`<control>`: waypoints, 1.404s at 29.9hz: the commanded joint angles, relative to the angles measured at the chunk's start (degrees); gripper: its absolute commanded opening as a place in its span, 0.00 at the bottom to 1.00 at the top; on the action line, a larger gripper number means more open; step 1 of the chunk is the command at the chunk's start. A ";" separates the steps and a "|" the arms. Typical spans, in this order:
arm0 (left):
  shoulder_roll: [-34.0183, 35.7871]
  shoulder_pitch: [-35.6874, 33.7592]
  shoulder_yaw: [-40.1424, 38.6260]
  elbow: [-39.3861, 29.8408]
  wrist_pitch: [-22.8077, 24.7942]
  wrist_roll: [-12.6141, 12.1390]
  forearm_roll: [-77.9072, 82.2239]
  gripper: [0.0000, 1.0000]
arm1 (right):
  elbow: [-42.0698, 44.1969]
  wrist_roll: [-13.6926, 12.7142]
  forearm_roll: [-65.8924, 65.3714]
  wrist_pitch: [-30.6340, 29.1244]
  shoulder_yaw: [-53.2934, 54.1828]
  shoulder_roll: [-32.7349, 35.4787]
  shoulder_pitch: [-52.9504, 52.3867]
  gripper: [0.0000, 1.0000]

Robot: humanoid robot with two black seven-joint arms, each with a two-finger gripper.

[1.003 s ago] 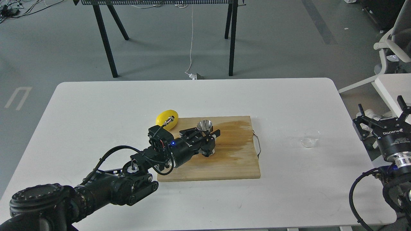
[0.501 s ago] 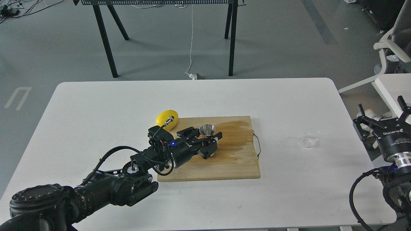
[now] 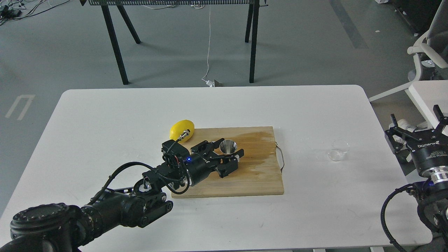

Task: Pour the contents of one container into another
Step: 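Lower the jigger onto the cutting board with the left gripper, then open the left gripper and pull it back from the jigger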

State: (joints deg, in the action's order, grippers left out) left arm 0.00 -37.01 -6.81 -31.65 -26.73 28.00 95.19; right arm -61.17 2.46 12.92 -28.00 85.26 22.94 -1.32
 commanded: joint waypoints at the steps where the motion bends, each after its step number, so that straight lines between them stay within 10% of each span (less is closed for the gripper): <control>1: 0.00 0.18 -0.31 -0.26 0.01 0.00 0.00 0.90 | 0.00 0.00 0.00 0.00 -0.01 0.00 0.00 0.99; 42: 0.79 0.71 -1.10 -5.35 0.01 0.00 -0.09 0.92 | 0.00 0.00 0.00 0.00 -0.01 0.00 0.00 0.99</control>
State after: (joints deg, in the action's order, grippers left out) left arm 0.06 -36.51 -7.87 -36.15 -26.73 28.00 95.09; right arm -61.17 2.46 12.92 -28.00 85.25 22.94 -1.32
